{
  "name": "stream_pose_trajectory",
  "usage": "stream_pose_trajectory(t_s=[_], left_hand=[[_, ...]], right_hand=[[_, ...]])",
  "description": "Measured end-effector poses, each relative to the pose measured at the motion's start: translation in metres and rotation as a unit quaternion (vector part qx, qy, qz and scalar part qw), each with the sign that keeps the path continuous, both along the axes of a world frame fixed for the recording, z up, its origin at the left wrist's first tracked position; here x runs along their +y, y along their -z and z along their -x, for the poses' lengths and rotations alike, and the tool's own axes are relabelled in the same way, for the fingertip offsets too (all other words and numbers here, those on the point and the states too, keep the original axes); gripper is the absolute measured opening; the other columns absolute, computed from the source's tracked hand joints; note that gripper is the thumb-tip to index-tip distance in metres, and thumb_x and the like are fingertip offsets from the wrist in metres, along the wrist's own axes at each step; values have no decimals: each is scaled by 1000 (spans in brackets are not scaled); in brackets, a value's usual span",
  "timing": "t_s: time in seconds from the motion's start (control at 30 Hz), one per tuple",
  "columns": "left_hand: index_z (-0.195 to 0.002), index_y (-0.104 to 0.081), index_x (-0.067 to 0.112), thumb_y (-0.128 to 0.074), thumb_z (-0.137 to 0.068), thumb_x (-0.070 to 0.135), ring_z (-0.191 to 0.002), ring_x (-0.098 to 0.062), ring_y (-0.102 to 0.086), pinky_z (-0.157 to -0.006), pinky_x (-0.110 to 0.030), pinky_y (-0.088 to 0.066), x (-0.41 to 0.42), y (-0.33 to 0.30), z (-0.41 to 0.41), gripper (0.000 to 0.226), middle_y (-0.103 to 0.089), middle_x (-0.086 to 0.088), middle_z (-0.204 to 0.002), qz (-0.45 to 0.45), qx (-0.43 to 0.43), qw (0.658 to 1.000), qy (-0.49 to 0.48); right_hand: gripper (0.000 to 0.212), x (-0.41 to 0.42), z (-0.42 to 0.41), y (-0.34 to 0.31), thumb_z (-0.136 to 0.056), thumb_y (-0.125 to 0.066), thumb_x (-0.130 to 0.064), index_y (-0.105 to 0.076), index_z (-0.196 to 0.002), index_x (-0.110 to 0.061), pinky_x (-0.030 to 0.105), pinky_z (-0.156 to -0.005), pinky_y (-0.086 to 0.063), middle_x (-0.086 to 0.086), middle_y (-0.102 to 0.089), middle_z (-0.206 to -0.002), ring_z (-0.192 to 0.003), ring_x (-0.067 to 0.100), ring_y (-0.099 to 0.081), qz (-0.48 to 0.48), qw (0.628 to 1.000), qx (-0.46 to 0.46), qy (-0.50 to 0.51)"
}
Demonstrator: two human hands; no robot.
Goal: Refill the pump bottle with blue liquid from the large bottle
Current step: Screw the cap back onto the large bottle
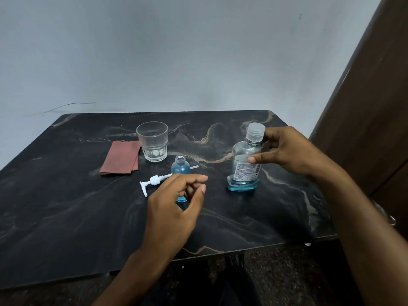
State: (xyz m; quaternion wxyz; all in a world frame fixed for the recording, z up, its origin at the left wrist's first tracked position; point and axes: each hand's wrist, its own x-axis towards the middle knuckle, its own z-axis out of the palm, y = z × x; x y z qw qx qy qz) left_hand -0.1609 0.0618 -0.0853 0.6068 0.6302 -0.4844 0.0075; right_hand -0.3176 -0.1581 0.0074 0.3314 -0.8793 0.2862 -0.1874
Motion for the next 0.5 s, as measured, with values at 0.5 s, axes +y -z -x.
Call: stream_pose_trajectory(t_s=[0.5], left_hand=[[-103,-65,30,-79,-82,18,-84,-19,-61,-74,-25,-53,11,10,-24,29,-61,6,-94,7,57,996,-75]], right_hand=[[42,-46,-106,5,-80,-82,-13,-67,-118,-5,33,-77,-58,4,-73,-101,-90,18,-68,-20,996,-67,63]])
